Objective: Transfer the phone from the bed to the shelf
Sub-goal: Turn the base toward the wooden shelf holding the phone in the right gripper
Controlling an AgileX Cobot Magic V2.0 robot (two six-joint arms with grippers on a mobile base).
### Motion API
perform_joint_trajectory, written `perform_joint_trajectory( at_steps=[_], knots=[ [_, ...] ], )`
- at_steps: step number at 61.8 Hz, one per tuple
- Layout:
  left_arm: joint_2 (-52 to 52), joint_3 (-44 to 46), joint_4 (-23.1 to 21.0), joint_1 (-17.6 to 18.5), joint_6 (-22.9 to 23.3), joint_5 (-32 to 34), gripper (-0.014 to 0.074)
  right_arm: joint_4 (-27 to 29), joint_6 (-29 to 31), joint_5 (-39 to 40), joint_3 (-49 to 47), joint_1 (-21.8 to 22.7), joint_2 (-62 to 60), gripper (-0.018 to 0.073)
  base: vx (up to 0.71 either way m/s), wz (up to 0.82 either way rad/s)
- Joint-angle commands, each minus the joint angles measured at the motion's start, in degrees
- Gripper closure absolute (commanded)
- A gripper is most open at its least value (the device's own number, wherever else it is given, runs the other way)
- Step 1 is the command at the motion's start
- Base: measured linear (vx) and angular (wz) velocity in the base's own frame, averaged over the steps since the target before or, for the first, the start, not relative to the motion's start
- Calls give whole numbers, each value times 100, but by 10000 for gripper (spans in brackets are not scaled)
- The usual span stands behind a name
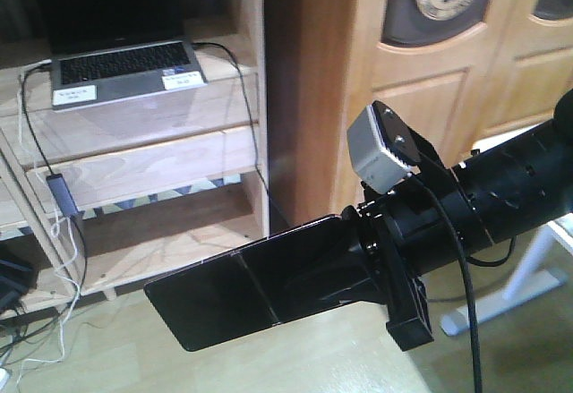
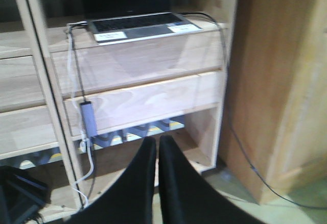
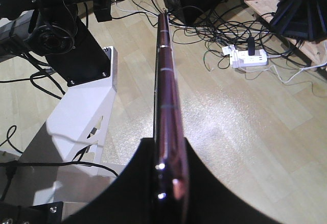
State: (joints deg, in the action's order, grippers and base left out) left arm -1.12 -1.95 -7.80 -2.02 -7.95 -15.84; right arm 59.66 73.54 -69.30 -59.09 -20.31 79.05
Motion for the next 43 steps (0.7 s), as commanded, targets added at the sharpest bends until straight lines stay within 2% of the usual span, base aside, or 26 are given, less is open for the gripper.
perform_joint_trajectory(
  at_steps=[1,43],
  knots=[
    [-31,-13,-56,7,22,417,596,497,71,-471,-150,14,-190,561,27,24],
    [-31,-13,-56,7,22,417,596,497,70,-471,-150,14,-190,561,24,24]
  ],
)
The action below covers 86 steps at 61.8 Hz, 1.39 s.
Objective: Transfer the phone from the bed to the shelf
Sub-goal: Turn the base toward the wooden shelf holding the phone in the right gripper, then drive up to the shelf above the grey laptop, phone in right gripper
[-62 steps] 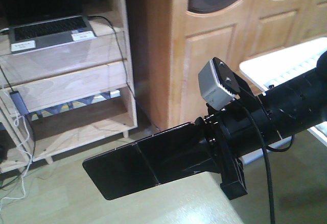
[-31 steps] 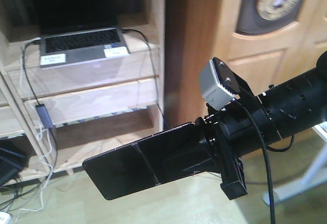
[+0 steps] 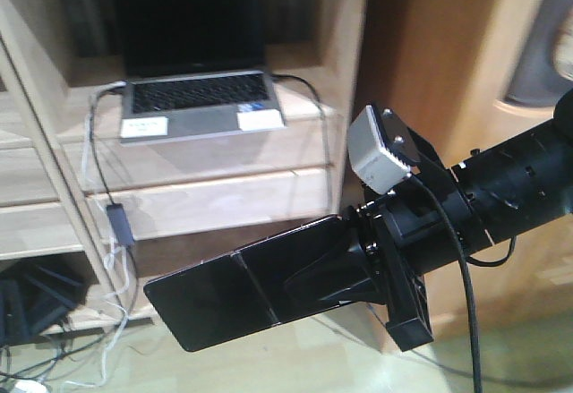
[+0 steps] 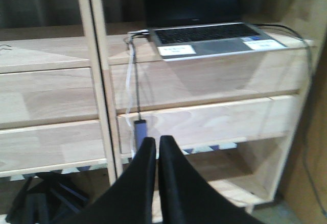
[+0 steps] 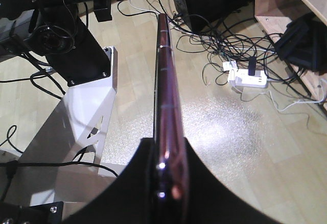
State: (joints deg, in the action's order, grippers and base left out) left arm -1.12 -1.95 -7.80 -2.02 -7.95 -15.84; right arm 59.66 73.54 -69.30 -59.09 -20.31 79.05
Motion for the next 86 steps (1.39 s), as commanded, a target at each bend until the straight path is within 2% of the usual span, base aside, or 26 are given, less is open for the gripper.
perform_joint_trajectory(
  at_steps=[1,43,86],
  knots=[
    [-31,-13,-56,7,22,417,596,497,70,-471,-150,14,-190,561,22,22],
    [-31,-13,-56,7,22,417,596,497,65,-471,-150,14,-190,561,21,19],
    [-31,-13,-56,7,22,417,596,497,65,-471,-150,14,-190,561,19,2]
  ],
)
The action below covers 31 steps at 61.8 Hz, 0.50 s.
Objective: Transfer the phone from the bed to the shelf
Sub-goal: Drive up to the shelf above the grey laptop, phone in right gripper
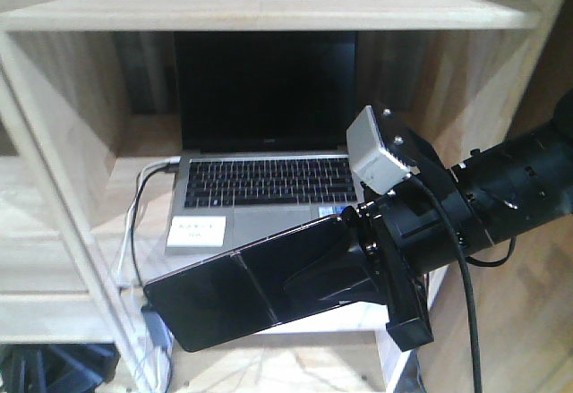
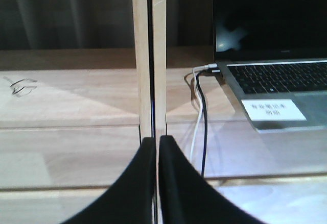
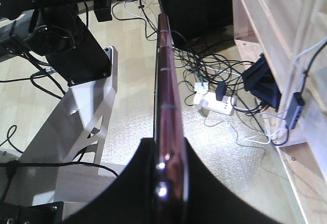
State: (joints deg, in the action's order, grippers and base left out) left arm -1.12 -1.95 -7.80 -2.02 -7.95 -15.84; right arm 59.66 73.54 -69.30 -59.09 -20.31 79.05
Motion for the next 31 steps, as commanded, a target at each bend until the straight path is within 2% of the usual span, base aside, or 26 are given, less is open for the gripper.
perform_joint_trajectory(
  at_steps=[1,31],
  knots=[
    [-31,-13,-56,7,22,417,596,497,65,-471,-150,14,-190,561,17,-2],
    [-31,-13,-56,7,22,417,596,497,72,-471,-150,14,-190,561,15,-2]
  ],
)
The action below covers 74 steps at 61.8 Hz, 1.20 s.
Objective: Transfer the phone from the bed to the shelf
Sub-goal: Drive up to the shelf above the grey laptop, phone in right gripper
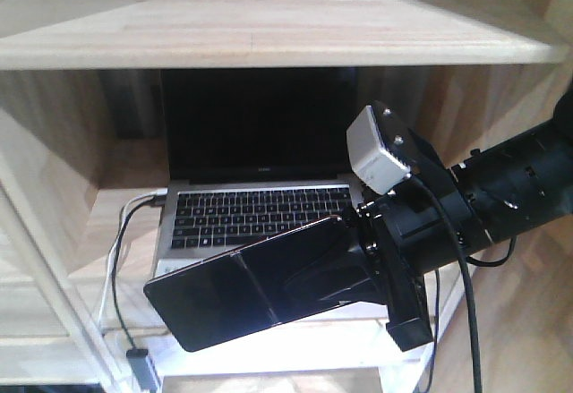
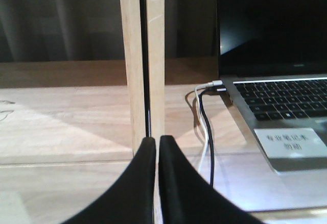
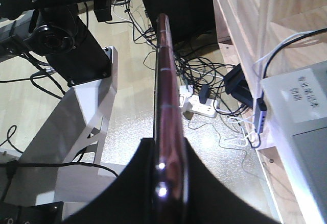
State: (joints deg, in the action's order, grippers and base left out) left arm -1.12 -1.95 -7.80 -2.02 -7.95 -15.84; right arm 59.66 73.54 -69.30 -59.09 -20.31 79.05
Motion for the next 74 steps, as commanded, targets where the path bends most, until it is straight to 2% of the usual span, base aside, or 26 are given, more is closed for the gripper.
perform_joint_trajectory(
  at_steps=[1,74],
  knots=[
    [-31,-13,-56,7,22,417,596,497,72,-471,-150,14,-190,561,12,-1],
    [-31,-13,-56,7,22,417,596,497,63,-471,-150,14,-190,561,4,1]
  ],
)
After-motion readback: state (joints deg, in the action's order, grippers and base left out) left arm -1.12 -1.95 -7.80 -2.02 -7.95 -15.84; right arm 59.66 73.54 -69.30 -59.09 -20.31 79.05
